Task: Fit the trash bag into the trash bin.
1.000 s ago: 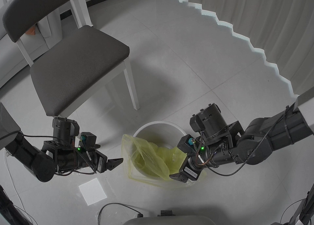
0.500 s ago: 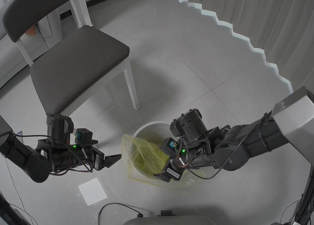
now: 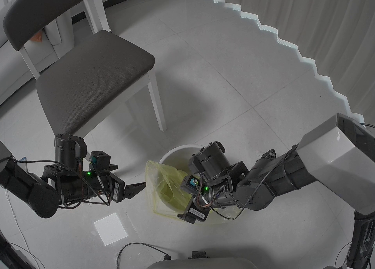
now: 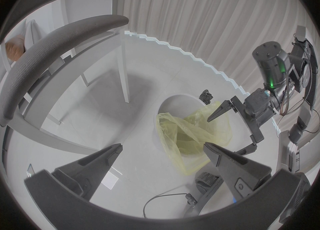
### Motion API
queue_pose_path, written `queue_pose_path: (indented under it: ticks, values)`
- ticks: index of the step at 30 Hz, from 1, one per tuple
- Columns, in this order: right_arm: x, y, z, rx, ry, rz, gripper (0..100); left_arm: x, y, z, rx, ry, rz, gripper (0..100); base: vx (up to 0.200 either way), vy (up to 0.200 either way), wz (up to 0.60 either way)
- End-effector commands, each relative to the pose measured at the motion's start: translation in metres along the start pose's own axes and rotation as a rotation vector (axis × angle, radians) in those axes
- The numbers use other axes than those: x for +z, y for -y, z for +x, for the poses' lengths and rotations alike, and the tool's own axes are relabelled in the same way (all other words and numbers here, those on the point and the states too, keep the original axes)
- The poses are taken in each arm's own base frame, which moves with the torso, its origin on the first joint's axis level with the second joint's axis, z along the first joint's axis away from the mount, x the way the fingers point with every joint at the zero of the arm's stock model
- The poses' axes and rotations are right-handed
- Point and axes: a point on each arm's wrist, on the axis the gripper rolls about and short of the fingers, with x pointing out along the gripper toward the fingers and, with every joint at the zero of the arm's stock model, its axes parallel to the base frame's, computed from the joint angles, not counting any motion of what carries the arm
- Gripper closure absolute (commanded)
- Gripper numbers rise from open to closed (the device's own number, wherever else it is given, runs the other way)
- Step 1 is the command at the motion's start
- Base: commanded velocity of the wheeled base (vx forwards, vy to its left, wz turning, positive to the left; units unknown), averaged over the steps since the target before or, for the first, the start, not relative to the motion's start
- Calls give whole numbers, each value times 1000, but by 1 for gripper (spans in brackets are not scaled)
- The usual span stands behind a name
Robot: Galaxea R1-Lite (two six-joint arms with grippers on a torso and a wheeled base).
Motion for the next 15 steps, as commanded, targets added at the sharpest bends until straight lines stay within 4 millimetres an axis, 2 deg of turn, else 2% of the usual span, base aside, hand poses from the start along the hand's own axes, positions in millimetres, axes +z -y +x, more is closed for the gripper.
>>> queue_pose_path:
  ticks: [1, 15]
  values:
    - [-7, 4, 7, 0, -25, -2, 0, 2, 1, 0, -4, 8, 5, 0, 0, 0, 0]
    - [-23, 19, 18, -12, -70, -6, 0, 4, 4, 1, -16, 16, 13, 0, 0, 0, 0]
